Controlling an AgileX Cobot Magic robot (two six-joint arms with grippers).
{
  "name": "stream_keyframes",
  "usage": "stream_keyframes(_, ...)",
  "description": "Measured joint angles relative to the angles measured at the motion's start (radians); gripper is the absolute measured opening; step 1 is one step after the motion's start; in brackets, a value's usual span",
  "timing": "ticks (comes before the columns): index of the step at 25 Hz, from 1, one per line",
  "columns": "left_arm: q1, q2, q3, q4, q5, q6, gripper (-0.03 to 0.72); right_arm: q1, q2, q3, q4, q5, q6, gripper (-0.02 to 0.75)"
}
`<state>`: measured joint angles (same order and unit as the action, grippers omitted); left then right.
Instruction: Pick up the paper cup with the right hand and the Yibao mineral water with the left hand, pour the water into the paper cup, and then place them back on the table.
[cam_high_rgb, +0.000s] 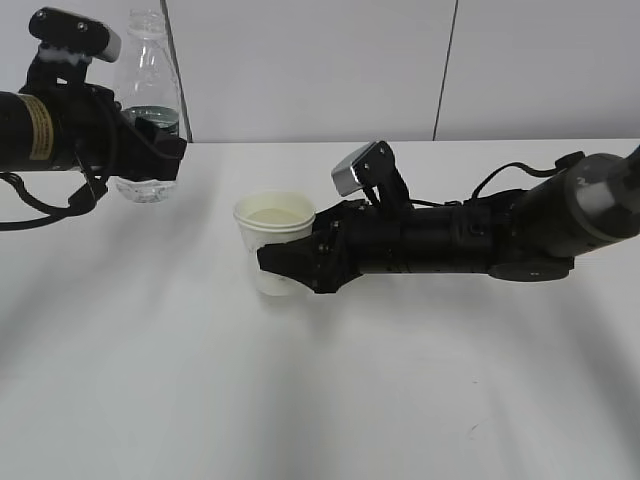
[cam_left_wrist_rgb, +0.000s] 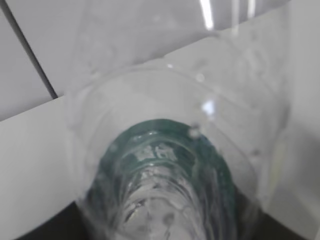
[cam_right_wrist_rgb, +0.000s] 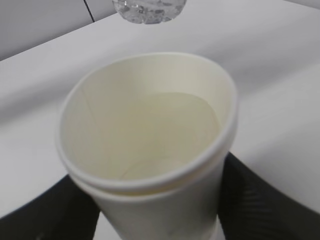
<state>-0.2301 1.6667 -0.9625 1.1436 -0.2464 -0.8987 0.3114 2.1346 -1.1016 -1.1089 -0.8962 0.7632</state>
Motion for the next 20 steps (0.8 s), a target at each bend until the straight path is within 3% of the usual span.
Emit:
stream_keyframes(7,0.060,0.101,0.000,-0.021,-0.171,0.035,0.321,-0.011,0.000,0.000,0.041,0.002,-0.048,0.508)
stream_keyframes(20,0.102,0.261,0.000,-0.254,-0.402,0.278,0.321,-0.136,0.000,0.000,0.177,0.000,-0.130,0.507)
